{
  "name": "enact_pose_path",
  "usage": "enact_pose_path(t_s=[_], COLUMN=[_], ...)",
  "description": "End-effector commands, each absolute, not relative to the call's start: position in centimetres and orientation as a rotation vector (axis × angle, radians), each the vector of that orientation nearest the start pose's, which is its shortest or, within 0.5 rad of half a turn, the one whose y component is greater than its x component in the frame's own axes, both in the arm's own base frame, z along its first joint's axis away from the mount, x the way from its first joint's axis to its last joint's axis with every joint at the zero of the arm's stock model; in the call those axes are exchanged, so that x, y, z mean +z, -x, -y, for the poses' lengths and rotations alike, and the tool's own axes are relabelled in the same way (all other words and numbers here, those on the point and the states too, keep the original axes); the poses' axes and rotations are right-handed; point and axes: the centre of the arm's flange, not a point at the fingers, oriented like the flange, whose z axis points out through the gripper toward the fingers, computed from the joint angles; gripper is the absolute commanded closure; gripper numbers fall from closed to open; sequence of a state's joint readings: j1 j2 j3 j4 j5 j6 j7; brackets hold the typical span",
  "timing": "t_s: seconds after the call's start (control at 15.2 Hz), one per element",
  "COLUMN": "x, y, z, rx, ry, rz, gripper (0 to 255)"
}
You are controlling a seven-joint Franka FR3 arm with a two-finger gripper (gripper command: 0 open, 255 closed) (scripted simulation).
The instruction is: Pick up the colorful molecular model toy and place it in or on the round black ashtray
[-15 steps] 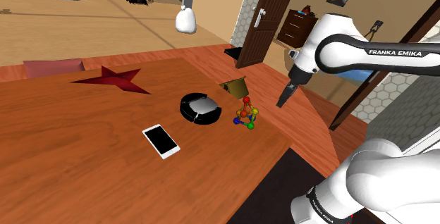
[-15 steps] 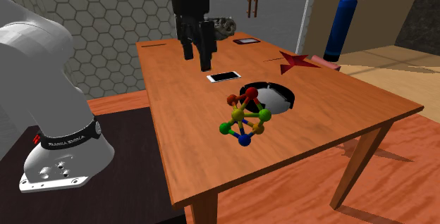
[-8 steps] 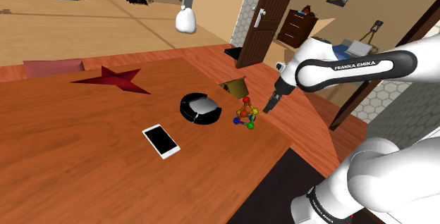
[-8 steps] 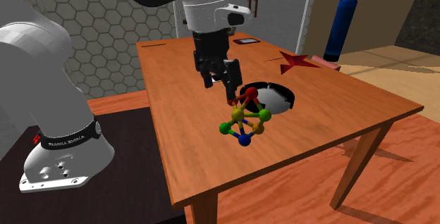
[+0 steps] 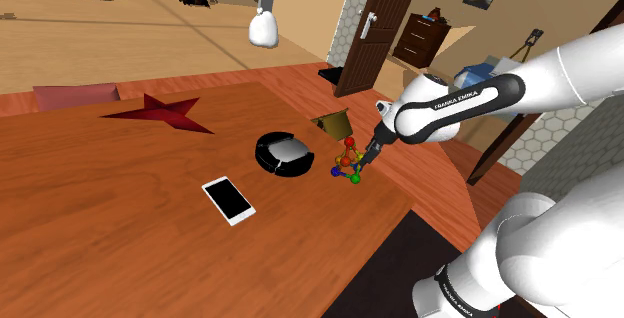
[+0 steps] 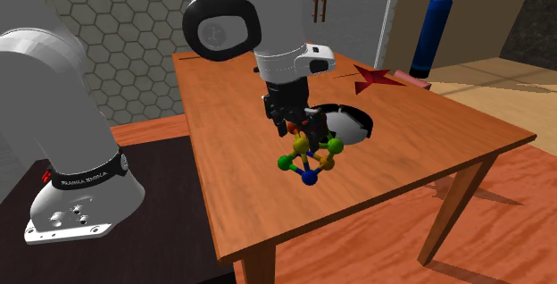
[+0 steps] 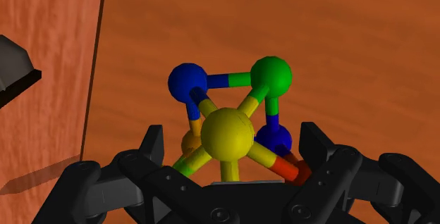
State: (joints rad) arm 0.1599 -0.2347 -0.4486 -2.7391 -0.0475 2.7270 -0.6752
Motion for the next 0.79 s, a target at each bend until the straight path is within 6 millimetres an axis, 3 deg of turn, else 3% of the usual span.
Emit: enact_pose_path(t_s=[0.0, 0.2, 0.66, 0.73], x=[29.6, 28.2, 28.2, 28.2], y=[-39.8, -40.1, -40.1, -40.1], z=[10.7, 10.7, 10.7, 10.7], rx=[-0.342, -0.342, -0.342, -0.342], ry=[3.076, 3.076, 3.076, 3.076], rz=[0.671, 0.671, 0.671, 0.671], gripper=[0, 0, 0, 255])
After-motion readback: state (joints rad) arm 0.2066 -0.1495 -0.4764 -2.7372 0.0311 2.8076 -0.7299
